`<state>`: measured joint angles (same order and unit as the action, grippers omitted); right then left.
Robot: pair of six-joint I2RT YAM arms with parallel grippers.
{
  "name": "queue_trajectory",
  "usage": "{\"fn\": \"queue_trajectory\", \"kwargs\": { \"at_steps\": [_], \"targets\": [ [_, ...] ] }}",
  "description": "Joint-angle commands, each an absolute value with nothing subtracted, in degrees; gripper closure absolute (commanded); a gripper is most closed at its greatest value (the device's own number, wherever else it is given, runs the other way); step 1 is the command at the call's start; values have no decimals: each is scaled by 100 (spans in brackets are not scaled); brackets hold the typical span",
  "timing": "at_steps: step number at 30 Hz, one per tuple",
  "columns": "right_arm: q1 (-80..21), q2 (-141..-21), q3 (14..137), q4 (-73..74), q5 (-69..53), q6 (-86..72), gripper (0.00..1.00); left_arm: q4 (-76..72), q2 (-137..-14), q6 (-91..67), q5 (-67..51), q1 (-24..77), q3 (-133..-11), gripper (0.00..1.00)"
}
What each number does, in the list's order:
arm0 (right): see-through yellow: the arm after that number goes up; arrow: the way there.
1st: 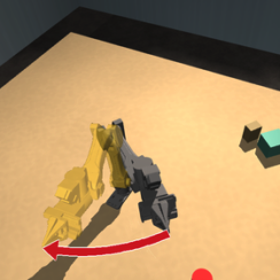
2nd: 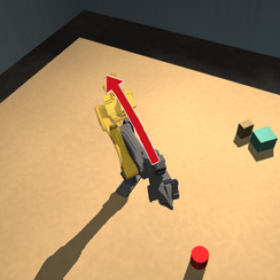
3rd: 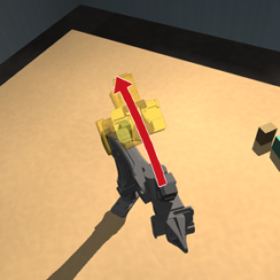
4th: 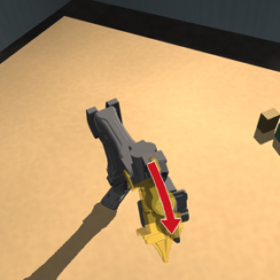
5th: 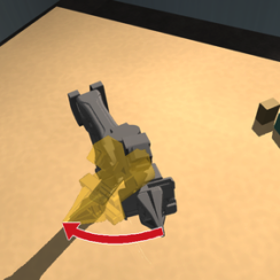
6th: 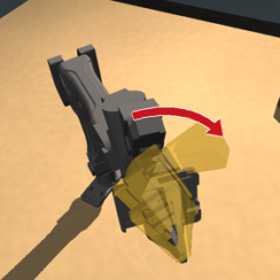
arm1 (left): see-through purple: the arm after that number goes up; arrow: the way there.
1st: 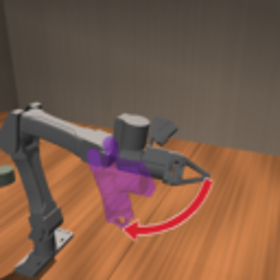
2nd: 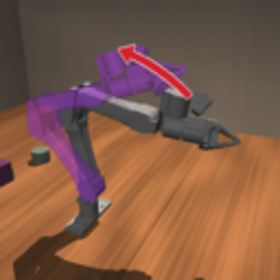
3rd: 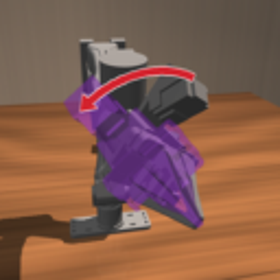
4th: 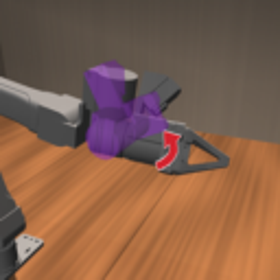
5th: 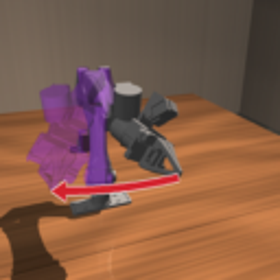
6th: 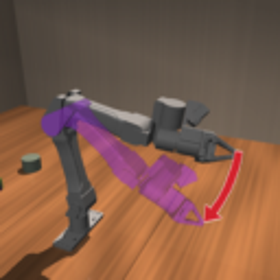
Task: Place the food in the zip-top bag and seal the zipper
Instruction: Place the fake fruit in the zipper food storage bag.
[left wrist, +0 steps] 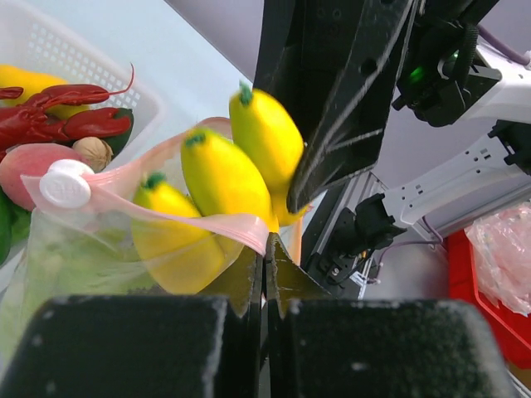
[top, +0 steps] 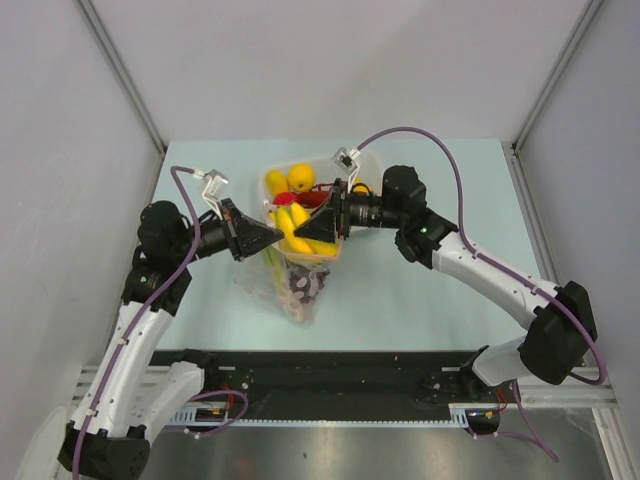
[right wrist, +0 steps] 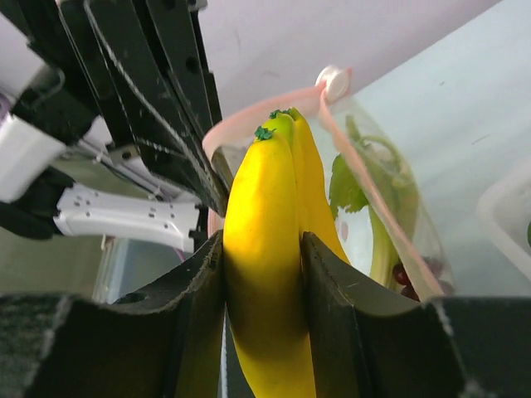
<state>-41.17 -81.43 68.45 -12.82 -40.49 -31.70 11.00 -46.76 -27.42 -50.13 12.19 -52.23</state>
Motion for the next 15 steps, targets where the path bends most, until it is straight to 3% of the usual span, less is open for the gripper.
{"fn": "queue_trajectory", "kwargs": {
  "at_steps": [1,3,6,7,8,10,15],
  "targets": [
    [-4166,-8007,6855,-775,-4745,-2102,100,782,-4588,-2637,-5212,1187,-5379,100],
    [-4218,-7884,6855,-502,-4755,-1551,100,782,-4605,-2575,-5247,1187,-5396,100],
    [-4359,-7595,6855,139,-4562,-803,57,773,-4605,-2488,-5370,1187,-5405,100],
    [-4377,-7542,6855,254,-4544,-722,21,782,-4614,-2470,-5466,1187,-5423,100],
    [-4377,-7445,6855,281,-4535,-660,14,800,-4614,-2435,-5502,1187,-5432,100],
    [-4359,-7164,6864,177,-4474,-580,4,817,-4632,-2408,-5563,1187,-5449,100],
    [-4088,-6742,7005,-141,-4211,-782,4,1045,-4684,-2180,-5704,1187,-5519,100]
  ]
}}
